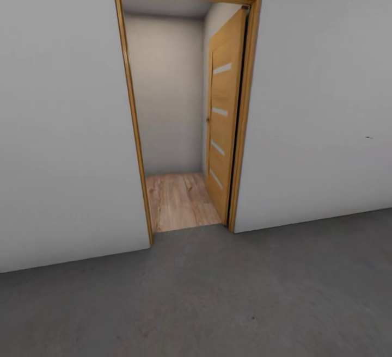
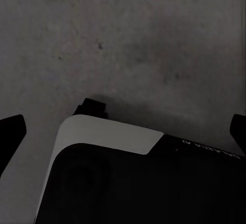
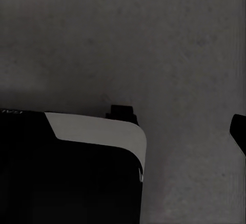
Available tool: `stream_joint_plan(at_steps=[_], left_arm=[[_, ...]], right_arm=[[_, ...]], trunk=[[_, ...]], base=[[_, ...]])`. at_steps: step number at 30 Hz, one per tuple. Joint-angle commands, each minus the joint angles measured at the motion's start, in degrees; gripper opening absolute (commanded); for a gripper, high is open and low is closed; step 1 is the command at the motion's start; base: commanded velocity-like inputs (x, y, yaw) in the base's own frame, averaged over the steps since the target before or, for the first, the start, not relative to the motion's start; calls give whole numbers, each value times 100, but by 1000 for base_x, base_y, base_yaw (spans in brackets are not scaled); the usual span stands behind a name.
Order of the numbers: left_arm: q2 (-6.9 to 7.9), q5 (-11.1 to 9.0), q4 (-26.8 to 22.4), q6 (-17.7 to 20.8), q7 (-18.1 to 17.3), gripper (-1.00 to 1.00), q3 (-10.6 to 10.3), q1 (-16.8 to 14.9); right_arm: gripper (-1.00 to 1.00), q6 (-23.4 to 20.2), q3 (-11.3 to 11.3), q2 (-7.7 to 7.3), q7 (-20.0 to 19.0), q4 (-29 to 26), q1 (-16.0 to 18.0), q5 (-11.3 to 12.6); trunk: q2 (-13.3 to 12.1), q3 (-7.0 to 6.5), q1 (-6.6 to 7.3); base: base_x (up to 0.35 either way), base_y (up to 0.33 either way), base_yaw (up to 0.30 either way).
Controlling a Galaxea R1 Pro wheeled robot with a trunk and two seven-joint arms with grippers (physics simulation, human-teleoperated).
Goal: Move the two storage containers from the living room to the garage. In the garage, place one container on the floor and stack the other container on top of it (either order is fine).
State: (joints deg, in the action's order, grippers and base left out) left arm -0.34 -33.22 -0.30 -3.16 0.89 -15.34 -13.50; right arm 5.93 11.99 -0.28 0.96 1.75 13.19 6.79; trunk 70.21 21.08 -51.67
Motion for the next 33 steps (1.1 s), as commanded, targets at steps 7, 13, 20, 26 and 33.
stream_joint_plan(at_steps=[7,13,20,26,33], left_arm=[[-2,-44,4,-18,12,100,-49,-4],[-2,-44,4,-18,8,100,-49,-4],[-3,-32,4,-18,9,100,-51,-4],[-3,-27,4,-18,8,100,-57,-4],[-5,-27,4,-18,8,100,-56,-4]], right_arm=[[100,61,49,1,4,13,7,49],[100,66,56,-7,1,10,8,27],[100,66,59,-7,1,8,8,24],[100,58,66,-7,1,6,8,24],[100,58,61,-7,1,9,8,24]], trunk=[[3,6,-3],[3,6,-3],[3,6,-3],[3,6,-3],[3,6,-3]], base=[[322,0,0],[322,0,0],[322,0,0],[322,0,0],[322,0,0]])
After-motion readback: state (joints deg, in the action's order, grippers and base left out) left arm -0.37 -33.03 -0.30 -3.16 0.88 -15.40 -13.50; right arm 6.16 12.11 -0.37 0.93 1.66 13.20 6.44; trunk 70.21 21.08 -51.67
